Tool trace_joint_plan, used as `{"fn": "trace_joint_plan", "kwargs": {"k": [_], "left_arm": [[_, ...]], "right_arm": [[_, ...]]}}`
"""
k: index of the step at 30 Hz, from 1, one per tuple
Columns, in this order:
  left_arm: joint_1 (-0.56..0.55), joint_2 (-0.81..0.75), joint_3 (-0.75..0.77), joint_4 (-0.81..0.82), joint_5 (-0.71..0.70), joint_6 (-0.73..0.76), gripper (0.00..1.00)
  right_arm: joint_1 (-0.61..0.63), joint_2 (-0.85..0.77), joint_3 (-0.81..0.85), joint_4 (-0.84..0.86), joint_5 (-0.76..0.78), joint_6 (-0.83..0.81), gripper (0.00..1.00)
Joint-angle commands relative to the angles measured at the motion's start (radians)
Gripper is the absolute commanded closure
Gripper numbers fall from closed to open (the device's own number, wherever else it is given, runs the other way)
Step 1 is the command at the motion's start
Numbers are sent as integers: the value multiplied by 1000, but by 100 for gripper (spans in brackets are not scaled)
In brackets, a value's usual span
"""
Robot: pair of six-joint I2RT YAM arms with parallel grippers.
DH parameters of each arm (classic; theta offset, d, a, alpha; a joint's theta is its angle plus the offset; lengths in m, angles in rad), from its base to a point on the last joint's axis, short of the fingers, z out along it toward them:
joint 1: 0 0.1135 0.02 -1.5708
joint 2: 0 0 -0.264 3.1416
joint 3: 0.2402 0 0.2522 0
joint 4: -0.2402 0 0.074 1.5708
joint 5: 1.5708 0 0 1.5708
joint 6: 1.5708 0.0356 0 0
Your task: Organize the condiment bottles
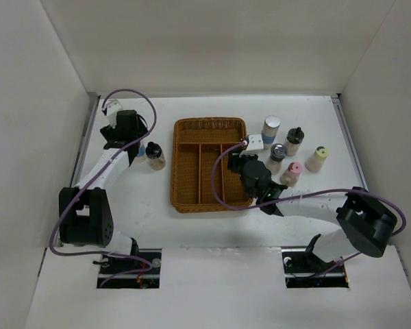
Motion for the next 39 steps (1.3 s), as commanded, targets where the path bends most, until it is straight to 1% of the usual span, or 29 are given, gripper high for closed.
{"fn": "trace_joint_plan", "kwargs": {"k": [1,3,4,8,10,14,20,26,30,34,36,39], "left_arm": [[-16,44,40,4,39,1,21],[-17,55,40,6,39,1,23],[-17,57,36,12,36,1,26],[-14,58,37,17,30,-10,44],[-14,35,34,21,10,-10,51],[-31,-9,57,23,-56,10,58],[-51,-40,163,-6,-73,47,63],[-75,3,330,-49,-53,54,64],[-137,90,456,-56,20,56,64],[-222,181,548,-56,39,60,64],[-258,218,582,-57,57,59,64],[-298,250,594,-43,69,59,64]], "right_arm": [[6,9,41,24,1,-12,54],[8,15,42,24,1,-12,54],[8,17,44,24,1,-12,54],[10,23,45,24,1,-17,53],[10,27,47,24,1,-17,53],[11,32,50,24,1,-18,53],[11,33,50,24,1,-18,53],[10,33,47,24,3,-12,53],[10,23,38,30,15,2,53],[3,-11,15,48,43,13,51],[-9,-35,-4,65,55,25,50],[-30,-69,-28,76,70,49,45]]}}
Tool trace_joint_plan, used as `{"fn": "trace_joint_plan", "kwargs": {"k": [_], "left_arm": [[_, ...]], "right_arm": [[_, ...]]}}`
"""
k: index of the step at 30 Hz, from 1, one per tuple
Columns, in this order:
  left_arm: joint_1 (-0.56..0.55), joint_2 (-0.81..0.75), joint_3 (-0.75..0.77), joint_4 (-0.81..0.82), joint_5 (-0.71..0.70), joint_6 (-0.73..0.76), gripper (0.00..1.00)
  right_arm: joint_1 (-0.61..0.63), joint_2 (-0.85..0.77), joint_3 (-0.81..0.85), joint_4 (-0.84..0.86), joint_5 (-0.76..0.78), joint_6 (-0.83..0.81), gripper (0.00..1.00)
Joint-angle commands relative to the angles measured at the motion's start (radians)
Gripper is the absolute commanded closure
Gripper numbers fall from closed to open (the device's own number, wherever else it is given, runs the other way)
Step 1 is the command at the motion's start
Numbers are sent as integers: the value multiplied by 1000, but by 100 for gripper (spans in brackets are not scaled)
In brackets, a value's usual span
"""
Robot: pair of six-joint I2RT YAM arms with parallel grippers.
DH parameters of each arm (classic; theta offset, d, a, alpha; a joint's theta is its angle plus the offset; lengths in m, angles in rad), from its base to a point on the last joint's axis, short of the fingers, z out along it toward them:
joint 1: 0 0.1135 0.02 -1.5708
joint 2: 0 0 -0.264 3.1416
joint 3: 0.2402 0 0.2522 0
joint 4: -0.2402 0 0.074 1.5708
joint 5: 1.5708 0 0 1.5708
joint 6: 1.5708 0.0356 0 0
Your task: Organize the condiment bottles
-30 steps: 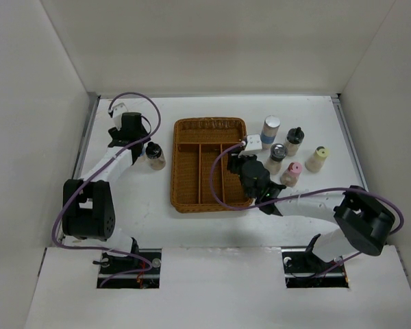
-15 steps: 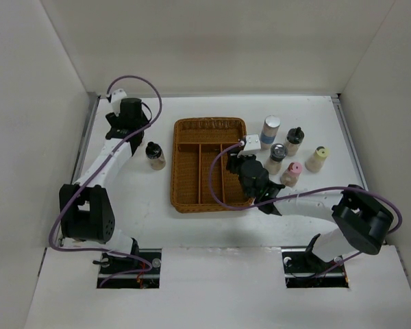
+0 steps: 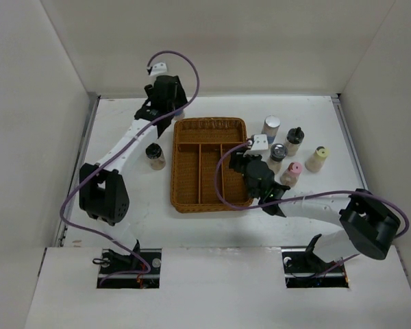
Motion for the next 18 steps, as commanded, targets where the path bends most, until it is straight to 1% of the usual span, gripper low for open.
{"fn": "trace_joint_plan", "kwargs": {"k": [1,7,12,18], "left_arm": [[-36,11,51,65,27,8,64],[-71,63,34,88,41,8,64],[-84,101,10,118,34,12,64],[-91,126,-61,137,38,3,62]], "right_arm": [[-29,-66,-22,71,47,44,44],[-81,-104,-53,59,18,107,44],[-88,-101,-58,65,-9,108,43],[-94,-100,-61,68,-7,108,41]]}}
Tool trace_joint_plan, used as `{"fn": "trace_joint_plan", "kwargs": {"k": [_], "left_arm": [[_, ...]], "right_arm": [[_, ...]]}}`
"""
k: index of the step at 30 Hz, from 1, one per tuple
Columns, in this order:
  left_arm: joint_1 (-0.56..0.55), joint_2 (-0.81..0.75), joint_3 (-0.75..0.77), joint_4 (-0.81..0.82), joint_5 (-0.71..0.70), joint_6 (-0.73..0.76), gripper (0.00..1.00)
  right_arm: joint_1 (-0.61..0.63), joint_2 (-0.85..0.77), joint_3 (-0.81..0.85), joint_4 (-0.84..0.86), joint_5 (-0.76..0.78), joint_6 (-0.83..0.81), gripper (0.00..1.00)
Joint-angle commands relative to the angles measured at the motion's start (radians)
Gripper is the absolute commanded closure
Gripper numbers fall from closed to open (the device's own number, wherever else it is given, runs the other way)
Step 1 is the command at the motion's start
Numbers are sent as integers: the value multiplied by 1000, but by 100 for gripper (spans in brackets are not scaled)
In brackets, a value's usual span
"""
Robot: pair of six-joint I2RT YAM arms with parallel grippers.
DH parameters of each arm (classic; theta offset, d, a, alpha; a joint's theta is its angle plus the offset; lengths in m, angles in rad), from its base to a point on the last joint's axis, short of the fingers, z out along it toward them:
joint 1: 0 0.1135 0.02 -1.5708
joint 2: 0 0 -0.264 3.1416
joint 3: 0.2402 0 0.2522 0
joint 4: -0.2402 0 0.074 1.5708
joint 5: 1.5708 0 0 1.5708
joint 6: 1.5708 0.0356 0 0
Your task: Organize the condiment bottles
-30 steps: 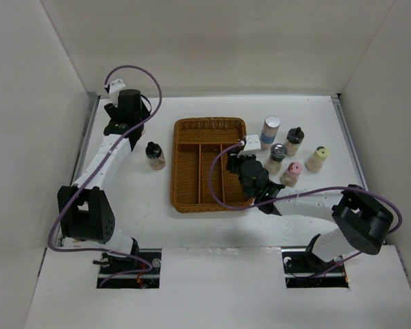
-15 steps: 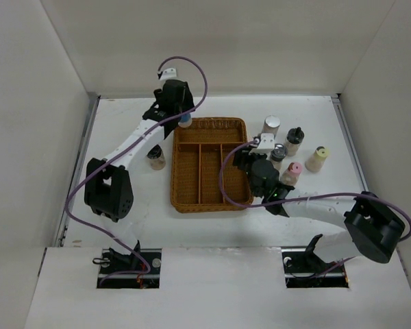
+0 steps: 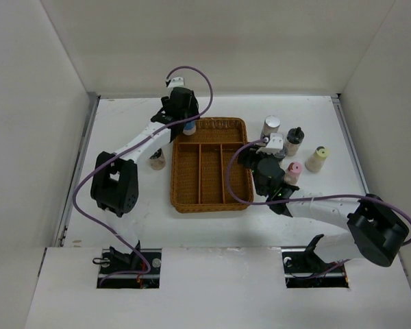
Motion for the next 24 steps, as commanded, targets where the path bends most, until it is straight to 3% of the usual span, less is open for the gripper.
{"fn": "trace_joint_plan", "kwargs": {"k": [1,7,14,15,24], "left_arm": [[-14,-13,-45,111,-17,0,61],[-17,-13,-119,149,-19,-12,55],[-26,-39,-137,165,-30,-3,12],[-27,-47,-137,166,-45,0,2],[-6,-155,-155,189,-86,4,0]], "right_arm": [[-9,-17,-2,50,-6,16,40],[-11,-15,-3,53,-9,16,38],[-11,-18,-3,50,-10,16,28],[-11,-21,-3,48,-12,16,26],[-11,-25,-6,51,-19,16,25]]}}
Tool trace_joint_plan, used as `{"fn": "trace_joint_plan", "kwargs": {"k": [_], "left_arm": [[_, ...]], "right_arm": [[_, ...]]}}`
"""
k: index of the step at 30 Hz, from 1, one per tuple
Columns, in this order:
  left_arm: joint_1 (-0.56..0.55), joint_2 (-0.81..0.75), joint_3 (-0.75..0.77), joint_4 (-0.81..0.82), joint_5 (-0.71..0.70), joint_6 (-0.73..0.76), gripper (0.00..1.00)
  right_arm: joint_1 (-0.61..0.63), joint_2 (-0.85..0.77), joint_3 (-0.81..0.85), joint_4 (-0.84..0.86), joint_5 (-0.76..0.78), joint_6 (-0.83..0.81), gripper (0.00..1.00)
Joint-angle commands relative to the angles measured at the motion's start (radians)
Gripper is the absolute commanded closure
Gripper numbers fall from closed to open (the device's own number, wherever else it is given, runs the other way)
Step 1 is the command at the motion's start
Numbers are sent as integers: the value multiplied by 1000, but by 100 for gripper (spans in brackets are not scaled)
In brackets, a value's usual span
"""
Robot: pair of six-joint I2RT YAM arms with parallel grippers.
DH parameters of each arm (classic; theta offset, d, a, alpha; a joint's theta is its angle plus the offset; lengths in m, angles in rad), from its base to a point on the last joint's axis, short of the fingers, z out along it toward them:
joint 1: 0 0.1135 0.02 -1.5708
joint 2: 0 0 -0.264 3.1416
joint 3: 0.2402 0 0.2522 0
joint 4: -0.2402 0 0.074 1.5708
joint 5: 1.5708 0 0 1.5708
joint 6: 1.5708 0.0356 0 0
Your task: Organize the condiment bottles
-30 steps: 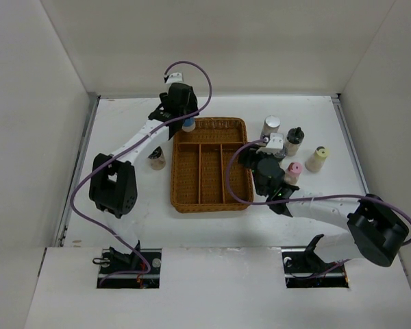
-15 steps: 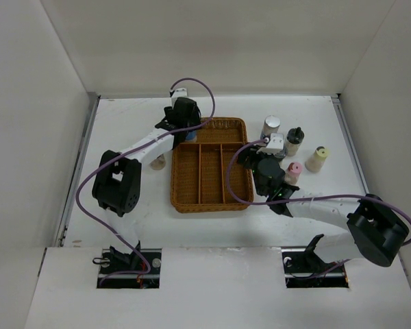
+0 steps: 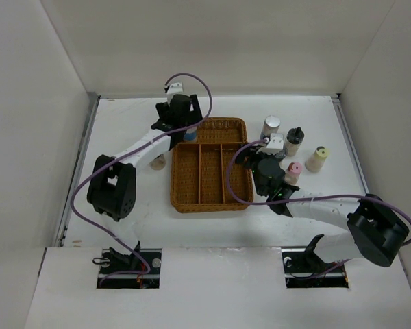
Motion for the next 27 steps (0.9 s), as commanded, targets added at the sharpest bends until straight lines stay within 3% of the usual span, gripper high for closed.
{"fn": "trace_joint_plan", "kwargs": {"k": [1,4,9,13,18,20,23,27], "left_arm": [[12,-144,-22,81,-23,10,0],[23,-236,-50,110,-18,16,0],[29,-470,-209,177,-26,-19,0],[14,-657,-422,205,-23,-70,0],[-46,-836,-734,257,12,-125,0],[-97,-891,-829,272,51,-147,0],[-181,-981,-947,334,72,-182,0],[-310,-1067,-1059,423,34,-200,0]], "right_arm": [[-6,-28,0,50,-14,12,25],[-6,-37,-3,50,-14,12,30],[-5,-89,-3,32,-12,2,61],[-5,-201,20,-71,5,15,69],[-113,-207,265,-550,-33,57,60],[-205,-163,376,-724,-73,78,48],[-322,-89,485,-838,-164,72,24],[-403,50,609,-899,-253,66,14]]}}
